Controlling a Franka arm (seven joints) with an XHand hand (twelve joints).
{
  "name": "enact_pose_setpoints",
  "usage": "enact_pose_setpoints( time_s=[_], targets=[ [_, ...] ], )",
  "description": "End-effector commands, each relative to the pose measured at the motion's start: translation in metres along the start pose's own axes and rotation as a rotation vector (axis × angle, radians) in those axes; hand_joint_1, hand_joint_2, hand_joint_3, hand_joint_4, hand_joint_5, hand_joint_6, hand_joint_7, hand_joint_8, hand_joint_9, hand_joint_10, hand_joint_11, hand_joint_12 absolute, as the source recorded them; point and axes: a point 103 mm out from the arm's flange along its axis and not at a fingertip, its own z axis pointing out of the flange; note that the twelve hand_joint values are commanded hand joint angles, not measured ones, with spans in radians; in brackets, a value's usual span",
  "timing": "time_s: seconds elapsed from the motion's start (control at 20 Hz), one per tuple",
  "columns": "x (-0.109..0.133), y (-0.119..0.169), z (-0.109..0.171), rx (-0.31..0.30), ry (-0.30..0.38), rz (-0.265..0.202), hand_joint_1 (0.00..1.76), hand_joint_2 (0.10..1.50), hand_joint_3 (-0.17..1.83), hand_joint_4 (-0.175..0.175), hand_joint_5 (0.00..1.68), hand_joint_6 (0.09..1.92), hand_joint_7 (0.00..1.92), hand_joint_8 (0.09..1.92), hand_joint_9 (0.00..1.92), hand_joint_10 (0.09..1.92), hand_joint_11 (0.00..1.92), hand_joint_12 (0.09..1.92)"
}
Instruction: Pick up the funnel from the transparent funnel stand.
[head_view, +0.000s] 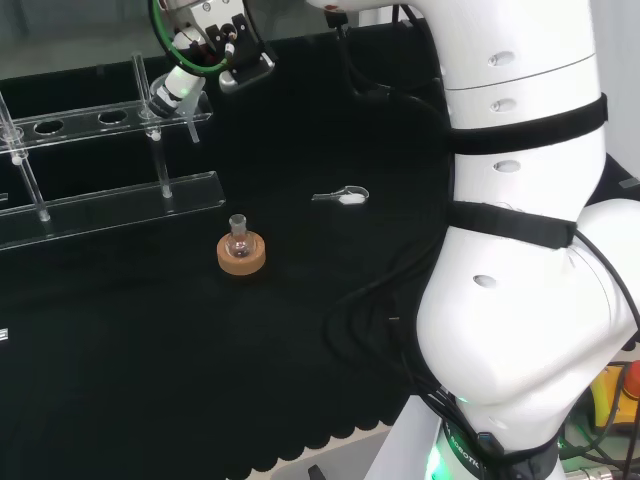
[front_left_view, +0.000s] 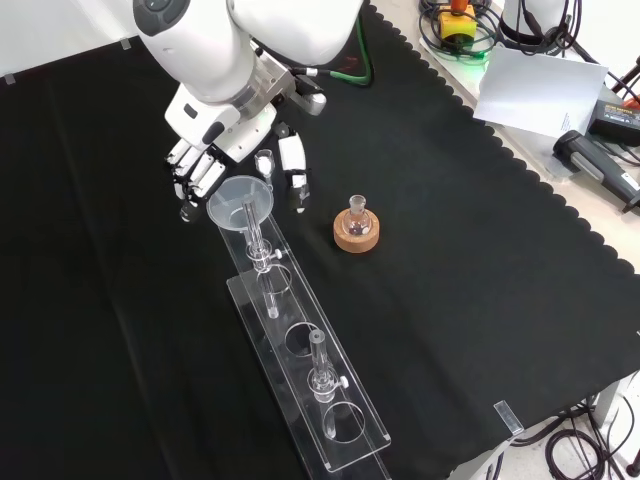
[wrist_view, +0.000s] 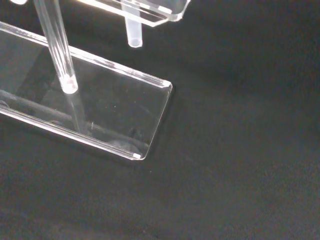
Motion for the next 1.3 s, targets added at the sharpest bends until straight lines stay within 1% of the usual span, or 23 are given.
enact_pose_setpoints(
  time_s=[0.05,0.25,0.4,0.5,0.75,0.95,1.1,1.3],
  targets=[
    [-0.0012,0.001,0.0021,-0.009,0.002,0.006,0.3,0.66,0.0,-0.017,0.23,0.09,0.34,0.63,0.12,0.86,0.0,1.33],
    [-0.0012,0.0024,0.0028,-0.022,0.003,0.022,0.33,0.68,0.01,-0.016,0.28,0.09,0.4,0.6,0.15,0.85,0.0,1.35],
    [-0.0012,0.0028,0.0024,-0.039,0.001,0.031,0.33,0.69,0.01,0.0,0.35,0.09,0.46,0.58,0.2,0.84,0.0,1.36],
    [-0.0053,0.002,0.0038,-0.053,0.01,0.026,0.33,0.69,0.01,0.009,0.4,0.09,0.52,0.56,0.25,0.82,0.0,1.37],
    [-0.0056,0.0023,0.004,-0.074,0.004,0.044,0.35,0.73,0.02,0.021,0.51,0.09,0.62,0.52,0.34,0.77,0.0,1.42],
    [-0.0056,0.0034,0.0044,-0.081,0.016,0.05,0.4,0.76,0.04,0.021,0.56,0.09,0.68,0.51,0.39,0.74,0.0,1.43],
    [-0.0054,0.004,0.005,-0.088,0.016,0.055,0.43,0.77,0.05,0.02,0.59,0.09,0.72,0.49,0.42,0.72,0.0,1.44],
    [-0.006,0.004,0.0039,-0.097,0.007,0.05,0.47,0.78,0.06,0.018,0.61,0.09,0.76,0.47,0.48,0.69,0.0,1.45]
  ],
)
